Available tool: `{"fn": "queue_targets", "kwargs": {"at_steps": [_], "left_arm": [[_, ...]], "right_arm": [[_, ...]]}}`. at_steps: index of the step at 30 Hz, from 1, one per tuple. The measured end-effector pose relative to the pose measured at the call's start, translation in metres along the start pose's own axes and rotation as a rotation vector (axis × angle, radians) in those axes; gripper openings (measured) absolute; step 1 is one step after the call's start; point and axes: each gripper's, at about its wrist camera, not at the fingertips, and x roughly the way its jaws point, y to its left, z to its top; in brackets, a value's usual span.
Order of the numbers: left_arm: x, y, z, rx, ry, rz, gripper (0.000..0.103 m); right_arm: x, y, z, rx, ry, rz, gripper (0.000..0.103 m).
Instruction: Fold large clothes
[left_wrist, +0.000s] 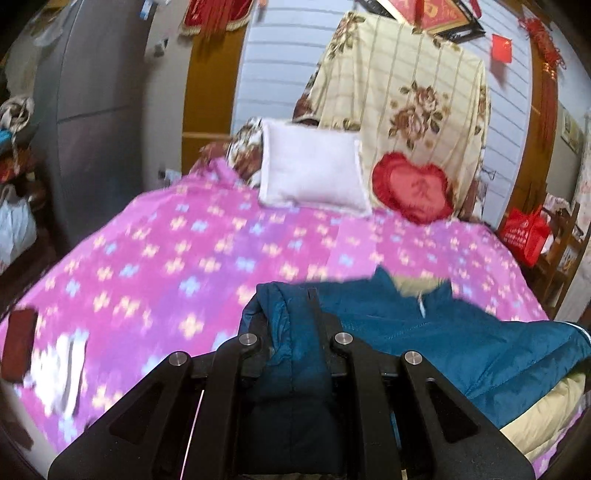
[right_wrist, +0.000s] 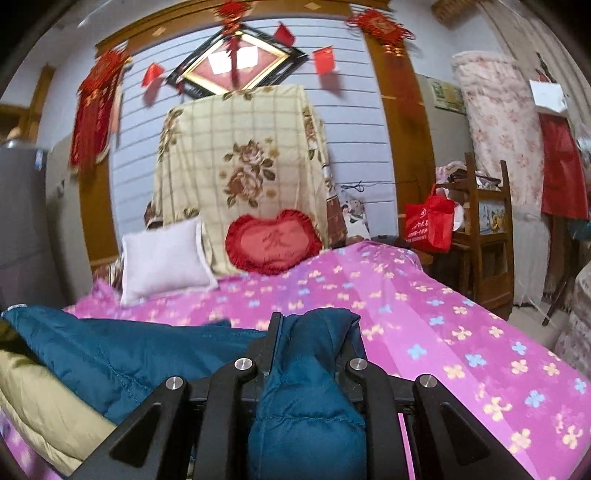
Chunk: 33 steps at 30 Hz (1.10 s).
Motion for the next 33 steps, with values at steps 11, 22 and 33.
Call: {"fn": "queue_targets", "kwargs": {"at_steps": [11,22,33], "left_arm": [[0.124,-0.011,0.015,-0.035,0.061,0.086,0.010],[0.204,-0.016,-0.029,-0.027,0.202,0.076,0.014],[0.210,0.022,-0.013,-0.304,0.306,-0.268,0.067]], "right_arm": [[0.119,0.017,0.017,0.049,0.049,0.043,0.015],[0.205,-0.009,-0.040,0.165,0.346,0.077,0.020],[0.202,-0.026,-0.039,0.388,0.377,0.175,0.048]]}}
